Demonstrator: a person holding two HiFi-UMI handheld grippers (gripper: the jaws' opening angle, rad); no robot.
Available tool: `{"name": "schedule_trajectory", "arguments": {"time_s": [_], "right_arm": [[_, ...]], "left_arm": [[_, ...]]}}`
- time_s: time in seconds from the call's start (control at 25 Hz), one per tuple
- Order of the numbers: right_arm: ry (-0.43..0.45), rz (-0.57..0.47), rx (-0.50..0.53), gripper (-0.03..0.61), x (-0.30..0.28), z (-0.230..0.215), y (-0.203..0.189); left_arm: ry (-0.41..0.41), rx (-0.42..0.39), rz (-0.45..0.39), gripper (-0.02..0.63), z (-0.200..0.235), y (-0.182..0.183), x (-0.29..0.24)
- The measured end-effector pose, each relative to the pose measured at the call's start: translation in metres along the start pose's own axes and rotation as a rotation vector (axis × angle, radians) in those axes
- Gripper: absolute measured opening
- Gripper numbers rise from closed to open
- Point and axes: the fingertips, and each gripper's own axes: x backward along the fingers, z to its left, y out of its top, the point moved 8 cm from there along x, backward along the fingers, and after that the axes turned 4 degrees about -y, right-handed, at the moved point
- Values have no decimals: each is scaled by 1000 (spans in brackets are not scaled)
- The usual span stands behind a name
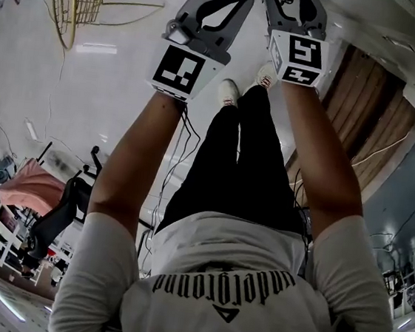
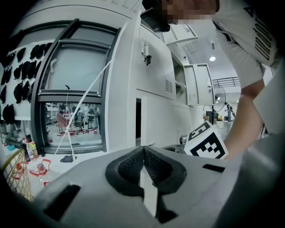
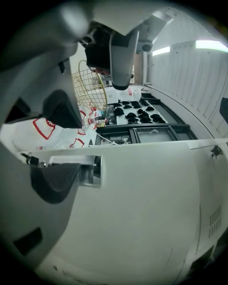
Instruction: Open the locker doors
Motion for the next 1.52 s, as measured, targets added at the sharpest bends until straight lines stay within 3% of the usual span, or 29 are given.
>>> {"name": "schedule_trajectory", "arguments": {"time_s": [0.2, 0.52, 0.92, 1.24, 1.52], "right_arm": [[-50, 23, -38, 225, 31, 9, -11], [-152, 70, -42, 123, 80, 9, -27], [-148, 149, 3, 129, 150, -1, -50], [-120, 229, 39, 116, 215, -33, -69], [-142, 248, 50, 84, 258, -69, -83]], "left_arm": [[-10, -3, 3, 8, -12, 3, 15], [-53, -29, -5, 8, -40, 3, 41], [-129, -39, 6, 8, -84, 7, 63], [-185, -23, -5, 8, -133, 17, 52], [-171, -38, -2, 8, -163, 33, 39]]}}
